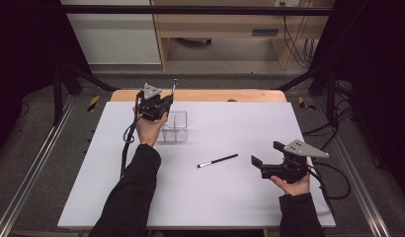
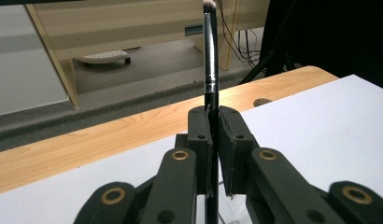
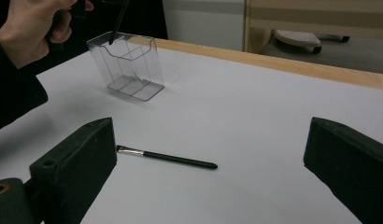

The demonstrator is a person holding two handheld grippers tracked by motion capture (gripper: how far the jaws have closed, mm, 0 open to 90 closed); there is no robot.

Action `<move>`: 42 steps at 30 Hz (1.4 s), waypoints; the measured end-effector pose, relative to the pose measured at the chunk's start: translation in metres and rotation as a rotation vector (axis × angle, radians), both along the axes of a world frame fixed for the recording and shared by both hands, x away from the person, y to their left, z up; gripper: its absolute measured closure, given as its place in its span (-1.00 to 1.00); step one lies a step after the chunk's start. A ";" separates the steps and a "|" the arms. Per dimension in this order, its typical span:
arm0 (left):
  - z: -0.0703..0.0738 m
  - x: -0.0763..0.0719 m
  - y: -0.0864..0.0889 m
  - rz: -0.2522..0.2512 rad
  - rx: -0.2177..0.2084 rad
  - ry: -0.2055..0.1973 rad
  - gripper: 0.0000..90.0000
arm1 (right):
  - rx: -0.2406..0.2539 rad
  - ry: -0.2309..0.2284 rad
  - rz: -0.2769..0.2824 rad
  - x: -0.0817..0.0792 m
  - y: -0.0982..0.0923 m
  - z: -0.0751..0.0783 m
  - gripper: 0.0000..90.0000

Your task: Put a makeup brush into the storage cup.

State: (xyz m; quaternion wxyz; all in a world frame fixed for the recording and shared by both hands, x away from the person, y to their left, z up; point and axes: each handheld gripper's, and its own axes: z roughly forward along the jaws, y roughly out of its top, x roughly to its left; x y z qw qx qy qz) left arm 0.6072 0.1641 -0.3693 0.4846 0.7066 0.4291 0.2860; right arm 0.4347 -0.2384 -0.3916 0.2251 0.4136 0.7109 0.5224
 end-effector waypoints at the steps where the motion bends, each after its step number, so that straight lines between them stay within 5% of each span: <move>1: -0.001 0.000 0.000 -0.001 0.005 0.001 0.85 | -0.001 0.001 0.000 0.000 0.000 0.000 -0.93; 42: -0.038 -0.019 0.008 -0.006 0.065 0.045 0.85 | 0.002 -0.004 0.008 -0.001 0.003 0.002 -0.93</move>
